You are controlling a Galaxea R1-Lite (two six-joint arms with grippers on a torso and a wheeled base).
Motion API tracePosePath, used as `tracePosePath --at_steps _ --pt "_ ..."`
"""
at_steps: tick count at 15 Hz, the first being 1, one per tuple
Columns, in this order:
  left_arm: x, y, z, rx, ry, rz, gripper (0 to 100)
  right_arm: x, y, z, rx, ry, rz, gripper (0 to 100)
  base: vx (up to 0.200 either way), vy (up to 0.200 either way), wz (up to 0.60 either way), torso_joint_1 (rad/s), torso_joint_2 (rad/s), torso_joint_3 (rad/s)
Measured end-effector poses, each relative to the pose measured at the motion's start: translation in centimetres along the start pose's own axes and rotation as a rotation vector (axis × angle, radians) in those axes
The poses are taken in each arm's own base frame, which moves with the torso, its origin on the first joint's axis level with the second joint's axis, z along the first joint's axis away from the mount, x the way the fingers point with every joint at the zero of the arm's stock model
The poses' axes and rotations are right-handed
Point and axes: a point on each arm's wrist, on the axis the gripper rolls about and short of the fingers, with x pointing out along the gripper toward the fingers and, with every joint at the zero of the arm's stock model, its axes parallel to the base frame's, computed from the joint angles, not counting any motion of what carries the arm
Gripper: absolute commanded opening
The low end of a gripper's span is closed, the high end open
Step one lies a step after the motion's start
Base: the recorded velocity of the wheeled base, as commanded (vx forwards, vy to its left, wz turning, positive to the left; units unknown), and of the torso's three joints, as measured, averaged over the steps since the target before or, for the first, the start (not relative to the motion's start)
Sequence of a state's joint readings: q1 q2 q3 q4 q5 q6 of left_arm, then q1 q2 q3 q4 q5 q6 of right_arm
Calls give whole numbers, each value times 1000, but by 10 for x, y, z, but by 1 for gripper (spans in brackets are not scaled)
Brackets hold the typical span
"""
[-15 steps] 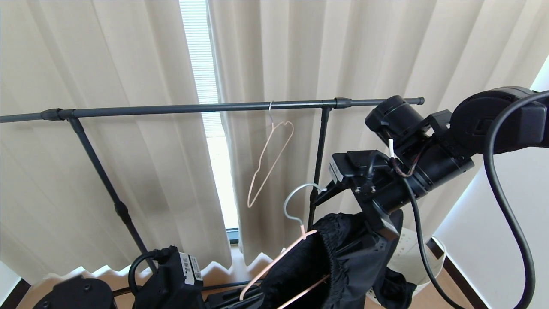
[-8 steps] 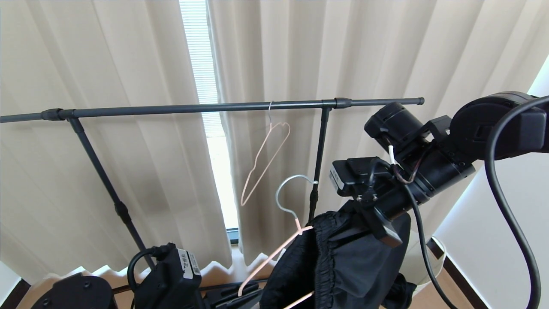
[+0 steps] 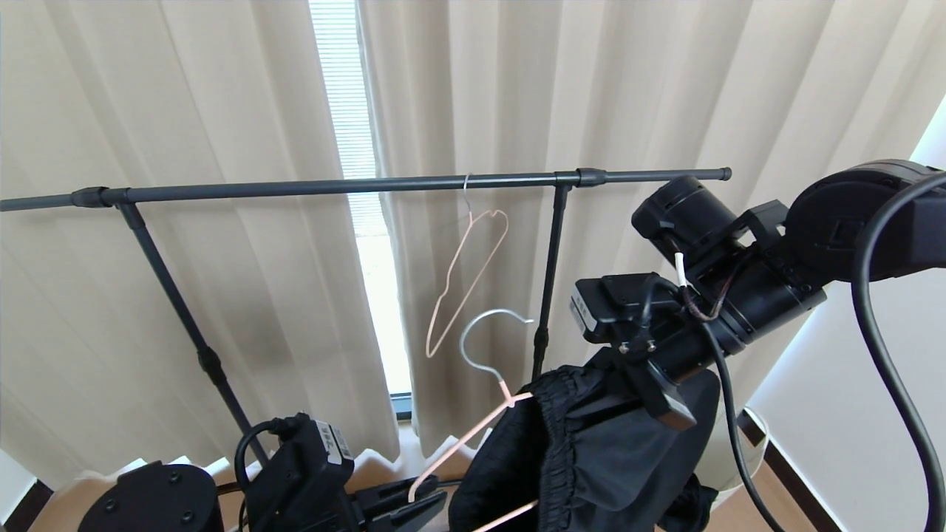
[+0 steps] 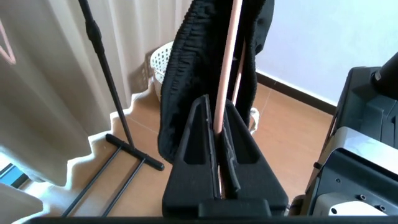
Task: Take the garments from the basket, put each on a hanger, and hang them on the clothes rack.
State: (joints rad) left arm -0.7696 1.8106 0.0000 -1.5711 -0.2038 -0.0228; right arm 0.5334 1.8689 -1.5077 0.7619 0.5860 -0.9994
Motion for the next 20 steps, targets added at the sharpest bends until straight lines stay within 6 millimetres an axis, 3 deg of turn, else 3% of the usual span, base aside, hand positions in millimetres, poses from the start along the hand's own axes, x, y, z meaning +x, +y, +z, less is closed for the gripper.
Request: tracePosePath --at_steps 8,14,17,20 --pt "-7 16 4 -64 -28 46 100 -13 1 -12 41 -28 -33 0 0 0 0 0 0 0" --pt "-26 67 29 -382 -188 42 100 -42 -6 -49 248 -201 -29 0 0 0 0 0 0 0" --pt "-31 79 37 -459 -220 2 100 -55 -3 -57 314 -276 -21 0 0 0 0 0 0 0" --pt "-22 87 28 -524 -179 -2 100 -68 4 -54 301 -292 -55 0 0 0 0 0 0 0"
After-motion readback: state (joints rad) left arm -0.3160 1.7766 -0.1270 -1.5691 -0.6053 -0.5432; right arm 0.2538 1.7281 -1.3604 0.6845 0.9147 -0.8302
